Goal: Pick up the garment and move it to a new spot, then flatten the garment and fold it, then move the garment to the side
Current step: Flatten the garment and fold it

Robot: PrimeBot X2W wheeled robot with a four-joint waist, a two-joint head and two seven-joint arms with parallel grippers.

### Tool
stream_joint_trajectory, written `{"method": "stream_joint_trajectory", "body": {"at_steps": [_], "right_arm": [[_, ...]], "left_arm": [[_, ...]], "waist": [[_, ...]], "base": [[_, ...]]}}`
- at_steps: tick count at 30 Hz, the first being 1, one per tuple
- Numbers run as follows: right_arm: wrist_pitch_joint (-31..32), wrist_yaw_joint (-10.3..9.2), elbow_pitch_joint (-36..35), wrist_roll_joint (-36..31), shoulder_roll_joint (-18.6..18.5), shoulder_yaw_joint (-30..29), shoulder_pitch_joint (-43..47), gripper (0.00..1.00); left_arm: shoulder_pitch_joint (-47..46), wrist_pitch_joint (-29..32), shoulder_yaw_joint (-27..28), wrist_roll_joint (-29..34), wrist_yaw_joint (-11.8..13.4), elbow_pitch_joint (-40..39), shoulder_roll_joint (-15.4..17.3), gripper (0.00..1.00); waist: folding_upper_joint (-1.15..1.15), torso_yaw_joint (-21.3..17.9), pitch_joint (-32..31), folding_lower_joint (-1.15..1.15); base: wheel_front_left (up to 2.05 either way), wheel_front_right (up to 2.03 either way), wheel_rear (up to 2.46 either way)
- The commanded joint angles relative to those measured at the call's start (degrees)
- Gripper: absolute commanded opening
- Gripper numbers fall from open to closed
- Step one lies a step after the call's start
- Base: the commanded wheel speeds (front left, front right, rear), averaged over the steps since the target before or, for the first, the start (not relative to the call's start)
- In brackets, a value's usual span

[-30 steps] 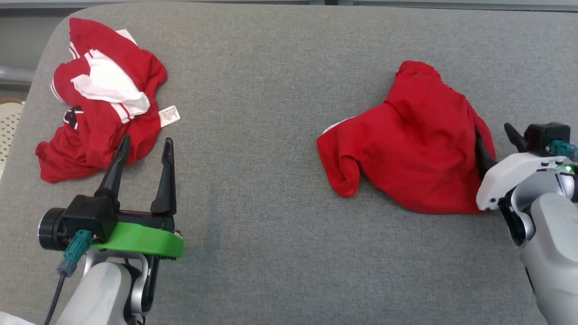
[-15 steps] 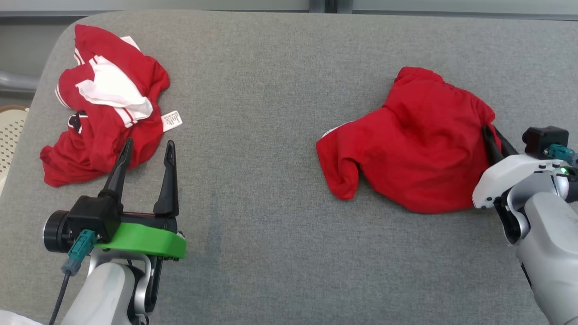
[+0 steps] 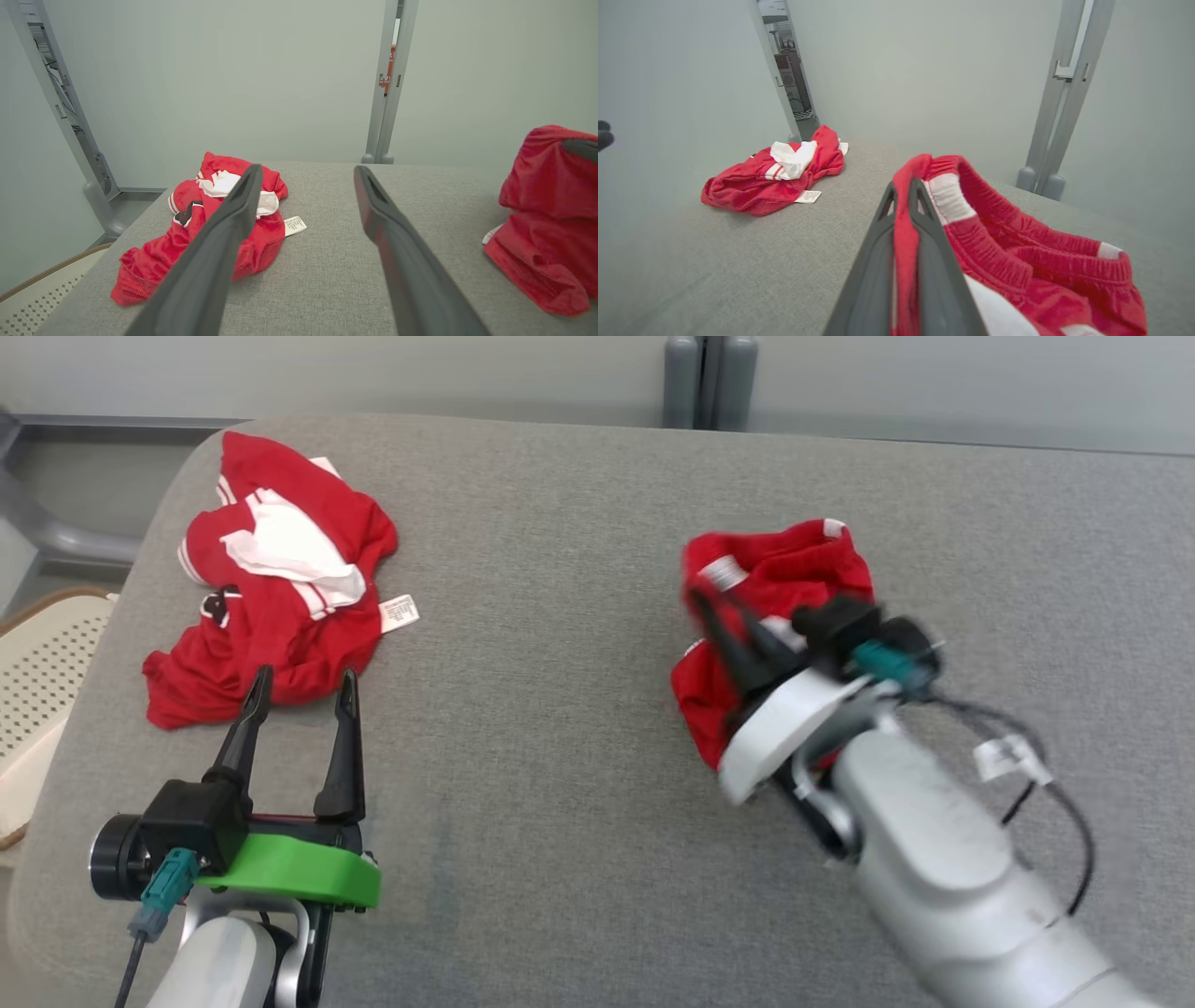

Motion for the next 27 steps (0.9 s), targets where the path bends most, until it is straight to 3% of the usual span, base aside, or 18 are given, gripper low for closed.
{"method": "stream_joint_trajectory", "body": {"at_steps": [1,7,8,9,10,14,19,27], "right_arm": [[0.6,-0.08,-0.4,-0.1,0.4,2.5,1.8,0.00],[0.8,-0.07,-0.4,0.9,2.6,14.6,6.2,0.02],[0.8,-0.08,0.0,1.0,2.7,15.9,6.7,0.24],[0.6,-0.08,0.3,1.3,2.7,17.3,7.3,0.96],[0.4,-0.08,0.6,1.8,2.8,18.4,7.8,1.00],[-0.5,-0.08,-0.8,3.7,2.9,19.8,8.1,1.00],[-1.3,-0.08,-2.8,2.0,3.0,15.2,7.8,1.00],[1.1,-0.07,-9.7,-2.1,-2.1,6.8,14.2,1.00]], "left_arm": [[0.8,0.0,0.2,0.3,0.2,-0.3,0.3,1.00],[1.3,0.0,-0.2,0.1,0.4,-0.5,-0.1,1.00],[1.2,0.0,-0.2,0.1,0.4,-0.6,-0.2,1.00],[1.2,0.0,-0.3,0.1,0.5,-0.6,-0.3,1.00],[1.1,0.0,-0.3,0.1,0.5,-0.6,-0.3,1.00],[1.5,0.0,0.1,0.0,0.9,-0.6,-0.1,1.00],[2.4,0.0,0.6,-0.3,1.2,-0.7,0.2,1.00],[3.1,0.0,0.6,-0.2,1.4,-1.3,0.3,1.00]], "waist": [[0.00,1.3,-0.6,0.00],[0.00,3.6,-0.3,0.00],[0.00,3.7,-0.2,0.00],[0.00,3.9,-0.2,0.00],[0.00,4.0,-0.1,0.00],[0.00,3.5,-0.4,0.00],[0.00,1.6,-1.7,0.00],[0.00,-0.2,-2.5,0.00]], "base": [[0.00,0.00,0.00],[0.00,0.00,0.00],[0.00,0.00,0.00],[0.00,0.00,0.00],[0.00,0.00,0.00],[0.00,0.00,0.00],[0.00,0.00,0.00],[0.00,0.00,0.00]]}}
